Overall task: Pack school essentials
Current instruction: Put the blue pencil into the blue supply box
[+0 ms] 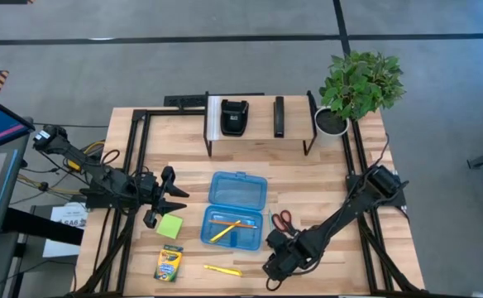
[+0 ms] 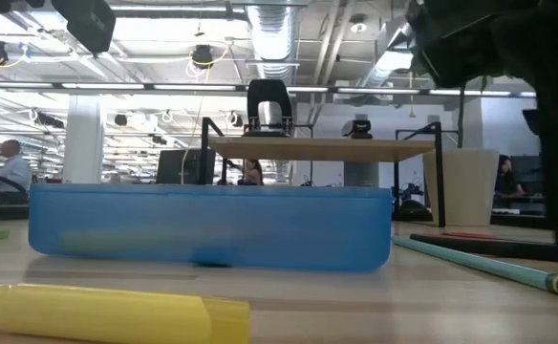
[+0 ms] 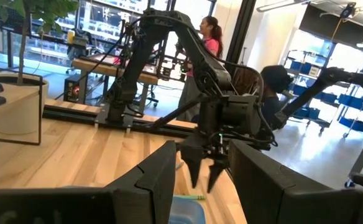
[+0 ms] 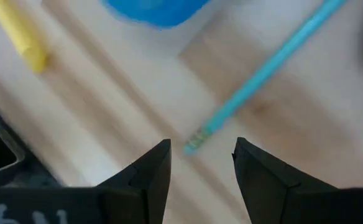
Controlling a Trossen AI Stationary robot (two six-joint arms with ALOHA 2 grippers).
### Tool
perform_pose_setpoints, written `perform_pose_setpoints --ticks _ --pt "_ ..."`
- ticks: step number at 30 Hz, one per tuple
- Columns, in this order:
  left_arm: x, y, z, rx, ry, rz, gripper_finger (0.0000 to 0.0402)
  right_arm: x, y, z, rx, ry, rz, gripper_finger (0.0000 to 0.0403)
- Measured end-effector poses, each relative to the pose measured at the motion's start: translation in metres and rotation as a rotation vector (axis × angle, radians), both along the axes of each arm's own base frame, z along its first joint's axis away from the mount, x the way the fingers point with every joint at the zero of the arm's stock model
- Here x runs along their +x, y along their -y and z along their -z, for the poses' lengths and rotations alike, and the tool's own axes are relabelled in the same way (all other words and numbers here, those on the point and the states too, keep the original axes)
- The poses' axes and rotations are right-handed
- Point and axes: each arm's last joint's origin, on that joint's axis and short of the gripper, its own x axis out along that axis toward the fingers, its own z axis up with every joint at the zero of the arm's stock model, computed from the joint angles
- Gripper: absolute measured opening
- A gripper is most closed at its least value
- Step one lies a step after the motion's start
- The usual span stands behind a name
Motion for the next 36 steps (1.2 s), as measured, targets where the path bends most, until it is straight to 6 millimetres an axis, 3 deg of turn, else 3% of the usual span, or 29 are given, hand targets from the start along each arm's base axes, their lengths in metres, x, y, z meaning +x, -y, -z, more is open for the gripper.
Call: perform_pose_setpoints --ticks 17,36 --pt "0.0 0.0 0.0 0.003 -0.003 -0.006 0.0138 0.002 0.003 0.016 -0.023 -0.06 0.032 0.0189" --pt "0.0 0.0 0.0 0.002 -0.004 -0.006 0.0138 0.001 0.016 0.018 -0.06 -0.153 0.018 0.0137"
